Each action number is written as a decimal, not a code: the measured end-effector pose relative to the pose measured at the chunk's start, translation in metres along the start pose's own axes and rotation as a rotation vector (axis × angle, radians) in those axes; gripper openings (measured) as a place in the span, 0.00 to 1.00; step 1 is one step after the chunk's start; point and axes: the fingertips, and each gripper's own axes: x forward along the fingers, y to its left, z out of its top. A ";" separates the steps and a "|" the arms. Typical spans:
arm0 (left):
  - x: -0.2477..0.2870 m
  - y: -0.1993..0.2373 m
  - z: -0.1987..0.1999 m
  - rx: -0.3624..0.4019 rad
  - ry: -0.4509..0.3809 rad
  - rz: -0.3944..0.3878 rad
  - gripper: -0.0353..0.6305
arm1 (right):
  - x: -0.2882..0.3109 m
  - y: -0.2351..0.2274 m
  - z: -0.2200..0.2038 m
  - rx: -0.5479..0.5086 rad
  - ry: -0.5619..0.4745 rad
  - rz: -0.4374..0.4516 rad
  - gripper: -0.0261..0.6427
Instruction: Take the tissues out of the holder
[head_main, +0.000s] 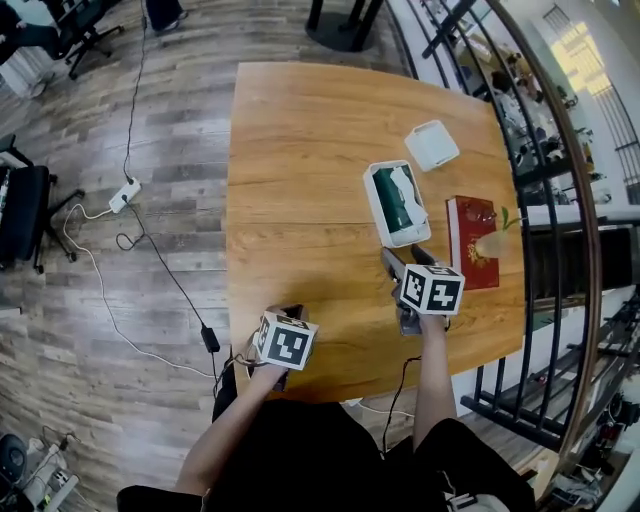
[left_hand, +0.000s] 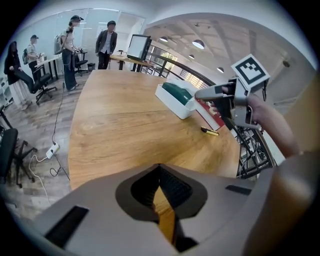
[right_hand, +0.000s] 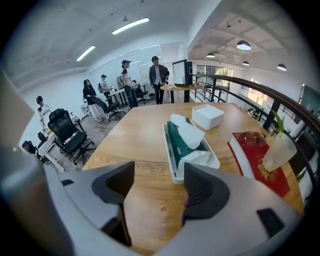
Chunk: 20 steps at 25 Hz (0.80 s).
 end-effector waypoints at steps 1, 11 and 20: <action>0.000 0.001 -0.002 -0.004 0.002 -0.002 0.05 | 0.003 -0.006 0.009 -0.011 -0.007 -0.009 0.50; 0.001 0.001 -0.003 -0.036 0.010 -0.034 0.05 | 0.044 -0.061 0.056 -0.138 0.045 -0.107 0.56; 0.000 0.010 -0.011 -0.047 0.023 -0.052 0.05 | 0.085 -0.067 0.059 -0.229 0.166 -0.098 0.63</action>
